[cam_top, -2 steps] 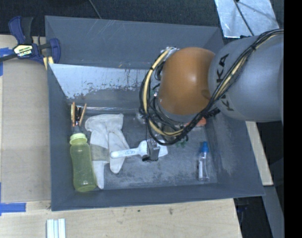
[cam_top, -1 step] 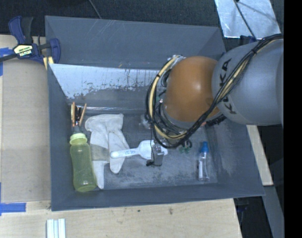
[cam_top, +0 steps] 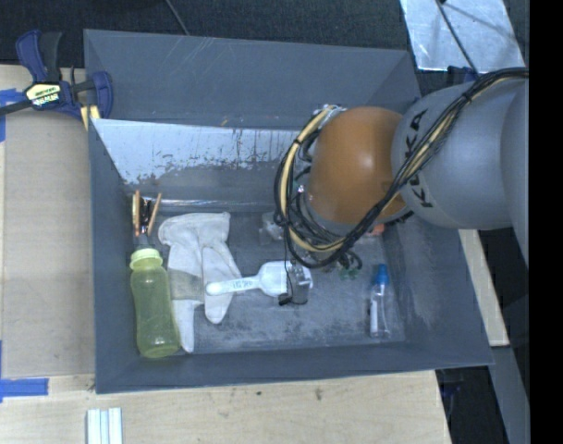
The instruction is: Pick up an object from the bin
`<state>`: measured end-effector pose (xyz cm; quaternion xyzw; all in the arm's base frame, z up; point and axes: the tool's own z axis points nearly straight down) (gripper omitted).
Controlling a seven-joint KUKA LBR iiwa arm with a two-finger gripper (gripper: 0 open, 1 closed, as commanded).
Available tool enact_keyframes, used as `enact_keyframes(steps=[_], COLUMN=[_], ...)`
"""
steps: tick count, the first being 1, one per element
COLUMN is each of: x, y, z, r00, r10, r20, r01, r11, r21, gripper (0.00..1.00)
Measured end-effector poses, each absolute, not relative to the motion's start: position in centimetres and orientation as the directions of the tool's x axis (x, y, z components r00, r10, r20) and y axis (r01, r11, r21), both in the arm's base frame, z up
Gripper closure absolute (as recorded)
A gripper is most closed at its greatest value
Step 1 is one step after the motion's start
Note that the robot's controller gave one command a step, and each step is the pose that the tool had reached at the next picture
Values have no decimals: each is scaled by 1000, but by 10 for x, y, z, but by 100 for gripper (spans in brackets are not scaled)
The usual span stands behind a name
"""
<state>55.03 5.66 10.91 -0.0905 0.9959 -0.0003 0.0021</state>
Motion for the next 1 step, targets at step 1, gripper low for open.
enact_keyframes(steps=[1], x=[542], y=[61], z=[71], r00=[-997], r10=[-74], r20=[-3], r01=[-74], r11=[997], r21=[0], gripper=[100])
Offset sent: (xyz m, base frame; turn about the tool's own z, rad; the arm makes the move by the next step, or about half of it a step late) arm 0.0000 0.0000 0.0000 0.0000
